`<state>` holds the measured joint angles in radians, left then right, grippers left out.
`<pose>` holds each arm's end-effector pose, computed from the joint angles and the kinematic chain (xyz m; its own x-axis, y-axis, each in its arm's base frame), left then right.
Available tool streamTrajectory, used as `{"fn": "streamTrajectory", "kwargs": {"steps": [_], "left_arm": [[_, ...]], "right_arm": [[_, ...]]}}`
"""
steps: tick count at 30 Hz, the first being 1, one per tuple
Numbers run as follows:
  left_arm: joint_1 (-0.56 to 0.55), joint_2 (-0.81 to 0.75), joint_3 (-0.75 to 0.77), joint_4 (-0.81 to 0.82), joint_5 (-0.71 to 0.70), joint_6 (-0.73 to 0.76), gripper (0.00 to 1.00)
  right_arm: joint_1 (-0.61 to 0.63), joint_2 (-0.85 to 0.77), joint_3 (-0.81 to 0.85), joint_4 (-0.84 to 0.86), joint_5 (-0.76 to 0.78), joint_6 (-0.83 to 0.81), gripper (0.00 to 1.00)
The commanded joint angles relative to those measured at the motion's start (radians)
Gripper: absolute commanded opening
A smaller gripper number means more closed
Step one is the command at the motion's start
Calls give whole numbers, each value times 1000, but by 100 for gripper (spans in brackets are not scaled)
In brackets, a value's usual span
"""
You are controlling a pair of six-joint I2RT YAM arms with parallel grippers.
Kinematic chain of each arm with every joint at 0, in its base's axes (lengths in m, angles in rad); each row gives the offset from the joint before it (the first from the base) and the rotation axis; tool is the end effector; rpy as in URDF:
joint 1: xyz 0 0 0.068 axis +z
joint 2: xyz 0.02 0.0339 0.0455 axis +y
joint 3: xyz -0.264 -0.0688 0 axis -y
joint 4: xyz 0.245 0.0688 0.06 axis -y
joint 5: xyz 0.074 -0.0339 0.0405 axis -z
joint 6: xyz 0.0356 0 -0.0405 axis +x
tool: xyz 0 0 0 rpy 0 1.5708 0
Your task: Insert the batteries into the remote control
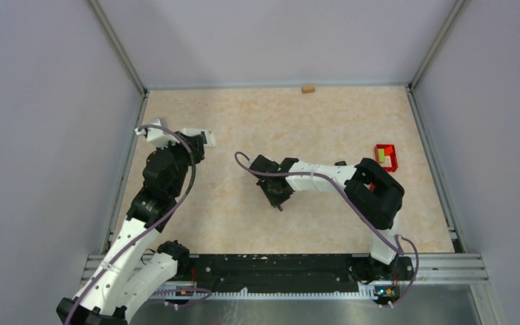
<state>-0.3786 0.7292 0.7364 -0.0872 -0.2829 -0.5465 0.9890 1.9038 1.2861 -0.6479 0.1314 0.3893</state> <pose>0.1668 -0.0556 0.3425 -0.1135 -0.4919 -0.8632 0.0438 0.8655 -0.4990 0.2092 0.3096 0.1658 -0.7911 -0.5180 -0.3254 -0.5474 0.8369 -0.0016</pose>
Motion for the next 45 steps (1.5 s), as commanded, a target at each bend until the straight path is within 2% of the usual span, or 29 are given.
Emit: {"fn": "streamTrajectory", "kwargs": {"steps": [1, 3, 7, 15, 22, 31, 35, 39, 42, 45], "left_arm": [[0, -41, 2, 32, -61, 8, 0], [0, -47, 2, 31, -68, 7, 0], [1, -46, 10, 27, -56, 1, 0], [0, 8, 34, 35, 29, -19, 0], [1, 60, 31, 138, 254, -37, 0], [0, 122, 26, 268, 514, -85, 0], [1, 140, 11, 394, 742, -86, 0], [0, 146, 0, 442, 734, -153, 0], [0, 151, -40, 539, 679, -349, 0], [0, 191, -126, 797, 713, -590, 0]], "right_arm": [[23, 18, 43, -25, 67, 28, 9], [26, 6, 43, -25, 74, 32, 2], [30, -88, 6, 37, 48, 0, 0], [30, -441, -203, 381, -29, -110, 0], [30, -710, -386, 726, -26, -229, 0], [30, -857, -505, 1008, 2, -366, 0], [29, -873, -478, 988, -1, -363, 0], [25, -852, -353, 850, 55, -213, 0], [21, -819, -227, 717, 105, -61, 0], [22, -811, -145, 619, 264, 131, 0]]}}
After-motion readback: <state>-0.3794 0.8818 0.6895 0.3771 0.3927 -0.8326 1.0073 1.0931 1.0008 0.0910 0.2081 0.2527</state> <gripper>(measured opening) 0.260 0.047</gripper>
